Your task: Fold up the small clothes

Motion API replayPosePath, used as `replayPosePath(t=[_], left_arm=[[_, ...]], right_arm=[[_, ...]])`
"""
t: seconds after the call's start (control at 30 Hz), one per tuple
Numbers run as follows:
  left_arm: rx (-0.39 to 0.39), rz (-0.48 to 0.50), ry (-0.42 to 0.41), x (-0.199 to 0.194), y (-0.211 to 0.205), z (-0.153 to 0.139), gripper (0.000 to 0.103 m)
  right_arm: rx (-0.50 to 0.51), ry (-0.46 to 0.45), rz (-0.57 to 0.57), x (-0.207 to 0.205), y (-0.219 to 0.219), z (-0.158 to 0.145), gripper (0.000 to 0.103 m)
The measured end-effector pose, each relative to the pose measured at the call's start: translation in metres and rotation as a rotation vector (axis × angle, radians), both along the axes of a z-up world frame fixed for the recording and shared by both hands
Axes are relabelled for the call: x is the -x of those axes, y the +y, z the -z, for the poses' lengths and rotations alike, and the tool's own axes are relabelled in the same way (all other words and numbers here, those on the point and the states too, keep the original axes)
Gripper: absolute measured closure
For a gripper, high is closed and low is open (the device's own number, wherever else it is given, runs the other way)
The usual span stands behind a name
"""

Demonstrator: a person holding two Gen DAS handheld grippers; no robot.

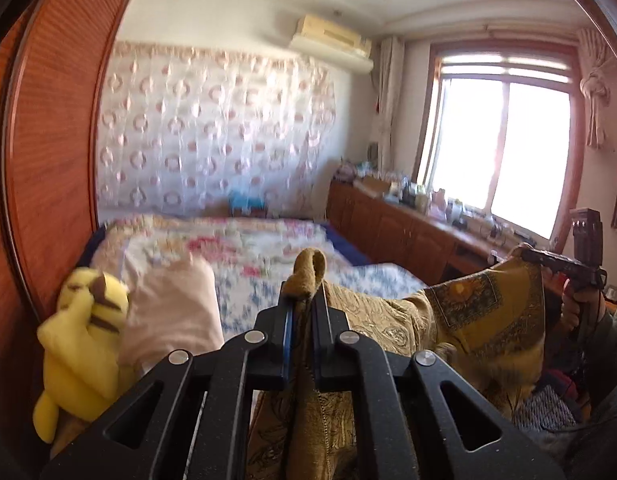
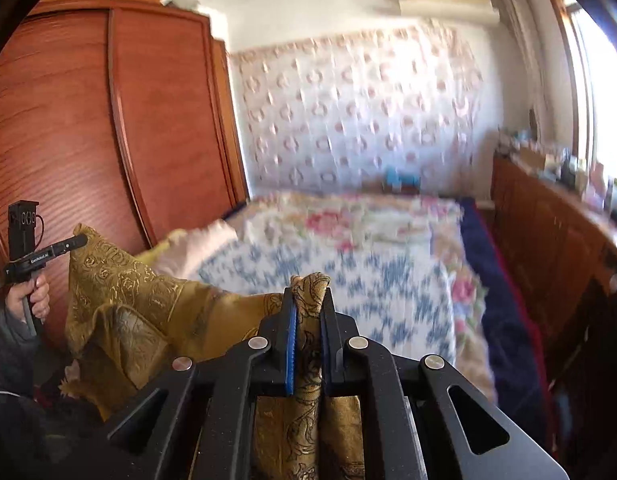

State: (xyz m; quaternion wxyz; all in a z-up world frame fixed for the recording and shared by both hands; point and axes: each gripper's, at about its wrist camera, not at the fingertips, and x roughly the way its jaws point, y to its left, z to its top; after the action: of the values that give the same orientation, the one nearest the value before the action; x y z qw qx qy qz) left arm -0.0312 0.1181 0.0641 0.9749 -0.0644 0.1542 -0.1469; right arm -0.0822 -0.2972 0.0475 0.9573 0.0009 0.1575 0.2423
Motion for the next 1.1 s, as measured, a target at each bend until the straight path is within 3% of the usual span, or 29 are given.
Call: replayPosePath(t=[0.23, 0.47, 0.57, 0.73, 0.77, 0.83, 0.9, 1.0, 1.1], left_arm=[[-0.013, -0.037, -0.169, 0.005, 0.010, -0.071, 0.095], [-0.066, -0.100, -0.227, -0.052, 0.019, -0.123, 0.095], [-0.077, -0.133, -0.189, -0.096, 0.020, -0.114, 0.095], [-0.120, -0.160, -0.068, -0.190, 0.021, -0.053, 0.091], [-0.140, -0.155, -0.032, -0.206, 0.020, -0.038, 0.085], [-0.171, -0.180, 0.039, -0.228, 0.021, -0.011, 0.059], [-0.149, -0.141, 0.066, -0.228, 0.020, 0.004, 0.055], [-0.168, -0.130, 0.109, -0.225, 0.018, 0.023, 0.027], [-0.206, -0.091, 0.135, -0.214, 0.009, 0.033, 0.025]], right_arm=[[0.040, -0.189, 0.000, 0.040, -0.002, -0.072, 0.094], [0.039, -0.253, 0.044, 0.008, -0.007, -0.125, 0.094], [0.060, -0.212, 0.092, -0.040, 0.008, -0.123, 0.094], [0.106, -0.065, 0.206, -0.145, 0.051, -0.086, 0.091], [0.125, -0.027, 0.223, -0.164, 0.059, -0.077, 0.084], [0.158, 0.074, 0.275, -0.206, 0.070, -0.048, 0.074], [0.164, 0.142, 0.297, -0.229, 0.075, -0.025, 0.072], [0.141, 0.188, 0.291, -0.234, 0.078, 0.001, 0.066], [0.160, 0.202, 0.263, -0.231, 0.086, 0.015, 0.061]])
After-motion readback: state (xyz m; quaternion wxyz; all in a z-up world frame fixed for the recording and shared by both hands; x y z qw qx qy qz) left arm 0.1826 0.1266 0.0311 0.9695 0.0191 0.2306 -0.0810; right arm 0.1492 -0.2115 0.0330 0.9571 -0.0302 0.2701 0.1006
